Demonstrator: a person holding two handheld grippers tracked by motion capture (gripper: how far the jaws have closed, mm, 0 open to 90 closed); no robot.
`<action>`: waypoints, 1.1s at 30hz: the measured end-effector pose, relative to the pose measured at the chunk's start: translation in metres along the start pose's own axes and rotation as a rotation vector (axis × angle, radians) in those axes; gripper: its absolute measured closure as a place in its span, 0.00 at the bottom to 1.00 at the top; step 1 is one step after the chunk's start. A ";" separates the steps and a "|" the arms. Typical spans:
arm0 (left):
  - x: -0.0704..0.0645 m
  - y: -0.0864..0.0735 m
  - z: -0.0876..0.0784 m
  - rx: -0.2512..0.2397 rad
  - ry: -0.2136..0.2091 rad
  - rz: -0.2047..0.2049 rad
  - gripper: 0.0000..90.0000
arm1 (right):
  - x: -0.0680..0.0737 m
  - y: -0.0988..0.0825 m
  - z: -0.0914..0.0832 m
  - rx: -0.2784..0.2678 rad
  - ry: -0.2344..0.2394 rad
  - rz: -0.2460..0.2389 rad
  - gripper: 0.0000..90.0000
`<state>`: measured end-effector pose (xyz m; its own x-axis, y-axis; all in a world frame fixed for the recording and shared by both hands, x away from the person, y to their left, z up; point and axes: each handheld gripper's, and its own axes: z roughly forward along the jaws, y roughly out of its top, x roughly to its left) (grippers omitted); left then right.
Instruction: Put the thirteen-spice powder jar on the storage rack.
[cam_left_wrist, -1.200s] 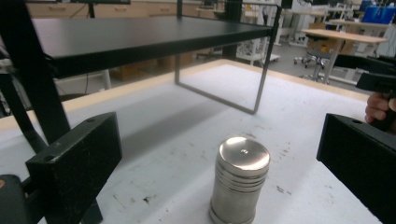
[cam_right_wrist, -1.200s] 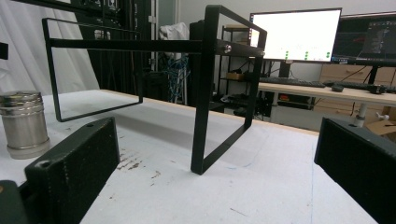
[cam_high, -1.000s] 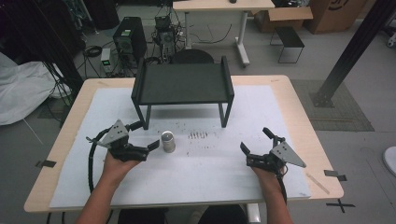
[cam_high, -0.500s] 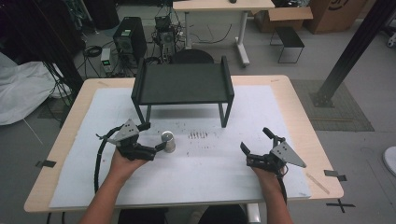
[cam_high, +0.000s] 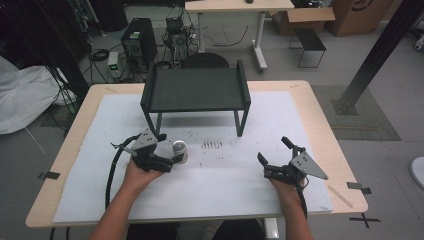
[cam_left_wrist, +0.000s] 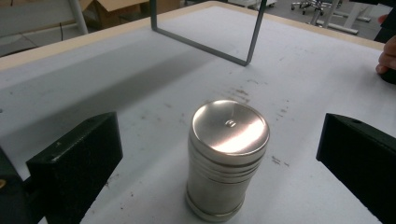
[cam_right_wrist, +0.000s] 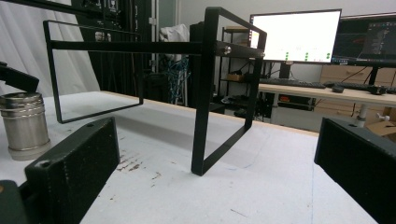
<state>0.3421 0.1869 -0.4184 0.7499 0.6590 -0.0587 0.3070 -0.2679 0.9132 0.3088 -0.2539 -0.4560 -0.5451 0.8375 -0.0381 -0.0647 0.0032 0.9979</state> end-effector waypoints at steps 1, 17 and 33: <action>0.000 0.000 0.000 0.000 0.000 0.000 0.01 | 0.000 0.000 0.000 0.000 0.000 0.000 0.00; -0.002 -0.003 0.014 0.060 0.011 -0.011 0.03 | 0.000 0.000 0.000 0.001 0.000 0.001 0.00; -0.001 -0.005 0.020 0.106 0.026 -0.030 0.17 | 0.000 0.000 0.000 -0.001 0.002 0.003 0.00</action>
<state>0.3516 0.1732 -0.4308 0.7244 0.6854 -0.0741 0.3906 -0.3195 0.8634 0.3089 -0.2542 -0.4560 -0.5466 0.8367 -0.0349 -0.0642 -0.0003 0.9979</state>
